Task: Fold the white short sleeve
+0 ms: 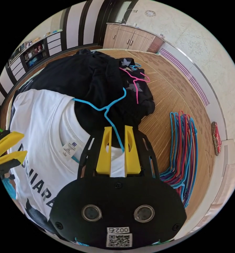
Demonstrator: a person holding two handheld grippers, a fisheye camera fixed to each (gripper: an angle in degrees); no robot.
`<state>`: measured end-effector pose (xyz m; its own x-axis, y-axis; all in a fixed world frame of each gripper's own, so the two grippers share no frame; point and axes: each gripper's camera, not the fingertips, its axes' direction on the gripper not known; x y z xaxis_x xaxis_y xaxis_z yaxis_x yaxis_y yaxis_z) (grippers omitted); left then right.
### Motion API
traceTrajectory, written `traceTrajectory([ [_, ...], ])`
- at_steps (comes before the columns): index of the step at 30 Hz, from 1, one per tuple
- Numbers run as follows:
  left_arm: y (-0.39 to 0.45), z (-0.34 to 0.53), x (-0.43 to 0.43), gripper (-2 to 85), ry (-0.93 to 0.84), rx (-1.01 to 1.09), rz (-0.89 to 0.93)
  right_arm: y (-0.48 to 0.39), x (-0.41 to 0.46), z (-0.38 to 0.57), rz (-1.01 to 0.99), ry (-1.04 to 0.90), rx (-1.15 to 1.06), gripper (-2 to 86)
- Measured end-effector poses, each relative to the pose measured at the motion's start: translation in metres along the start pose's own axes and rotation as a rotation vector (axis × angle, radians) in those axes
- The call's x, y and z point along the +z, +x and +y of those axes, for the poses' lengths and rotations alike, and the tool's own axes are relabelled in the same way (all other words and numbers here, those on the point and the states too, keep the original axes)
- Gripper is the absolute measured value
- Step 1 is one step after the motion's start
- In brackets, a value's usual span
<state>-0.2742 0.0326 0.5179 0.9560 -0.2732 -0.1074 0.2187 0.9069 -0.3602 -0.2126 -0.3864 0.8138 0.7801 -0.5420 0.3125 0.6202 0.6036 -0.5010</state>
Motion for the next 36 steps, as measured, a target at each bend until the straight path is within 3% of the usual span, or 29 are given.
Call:
traceTrajectory([
  [4,0.000,-0.001,0.010,6.0,-0.028,0.011,-0.008,-0.006,-0.002,-0.021,0.004,-0.026,-0.035,4.6],
  [8,-0.001,-0.002,0.011,6.0,-0.049,0.012,0.003,-0.031,-0.012,-0.037,0.221,-0.007,-0.068,3.8],
  [26,-0.016,0.010,0.002,6.1,-0.061,0.007,0.003,-0.042,-0.009,-0.096,0.423,-0.143,-0.004,1.7],
  [36,-0.008,0.022,-0.020,6.0,-0.021,-0.011,0.012,-0.070,-0.081,-0.053,0.541,0.001,-0.064,-0.5],
])
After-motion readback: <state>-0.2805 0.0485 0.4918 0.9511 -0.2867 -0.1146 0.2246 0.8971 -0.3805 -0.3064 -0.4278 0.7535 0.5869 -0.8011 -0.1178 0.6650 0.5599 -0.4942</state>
